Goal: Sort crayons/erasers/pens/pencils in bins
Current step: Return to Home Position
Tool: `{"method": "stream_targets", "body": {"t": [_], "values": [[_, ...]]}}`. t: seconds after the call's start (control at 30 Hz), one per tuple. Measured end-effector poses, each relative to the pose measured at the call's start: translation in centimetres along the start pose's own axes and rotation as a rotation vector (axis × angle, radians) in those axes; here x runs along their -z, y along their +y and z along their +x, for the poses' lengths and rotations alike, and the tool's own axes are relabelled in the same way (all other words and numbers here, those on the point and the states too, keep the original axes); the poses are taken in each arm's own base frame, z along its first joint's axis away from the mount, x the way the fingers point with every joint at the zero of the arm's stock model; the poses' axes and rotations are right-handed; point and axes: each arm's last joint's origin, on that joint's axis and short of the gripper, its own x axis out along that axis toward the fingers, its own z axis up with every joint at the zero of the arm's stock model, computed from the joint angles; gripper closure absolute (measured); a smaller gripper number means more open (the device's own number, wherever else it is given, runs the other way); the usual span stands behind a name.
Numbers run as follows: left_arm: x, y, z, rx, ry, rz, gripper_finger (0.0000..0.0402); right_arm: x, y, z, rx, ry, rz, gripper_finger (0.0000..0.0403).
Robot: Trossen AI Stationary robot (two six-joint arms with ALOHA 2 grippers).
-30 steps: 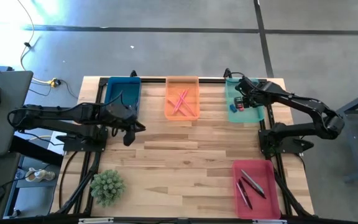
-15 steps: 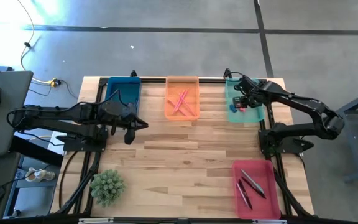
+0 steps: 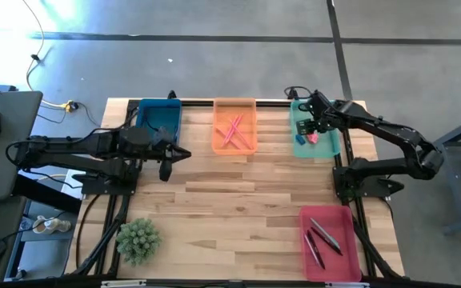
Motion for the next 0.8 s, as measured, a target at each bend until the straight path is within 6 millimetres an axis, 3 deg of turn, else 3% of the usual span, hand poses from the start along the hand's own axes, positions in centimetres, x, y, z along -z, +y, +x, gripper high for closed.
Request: {"method": "stream_targets", "body": {"t": [0.27, 0.4, 0.8], "values": [[-0.4, 0.1, -2.0, -0.006, -0.081, 0.045, 0.0381, -1.6, 2.3, -2.9, -0.15, -0.129, -0.104, 0.0198], [0.5, 0.4, -2.7, -0.001, -0.095, 0.044, 0.0394, -2.1, 3.5, -4.2, -0.216, -0.197, -0.127, 0.0199], [3.2, 1.2, -3.7, 0.029, -0.153, 0.038, 0.0401, -1.1, 6.5, -6.2, -0.348, -0.279, -0.263, 0.0199]]}}
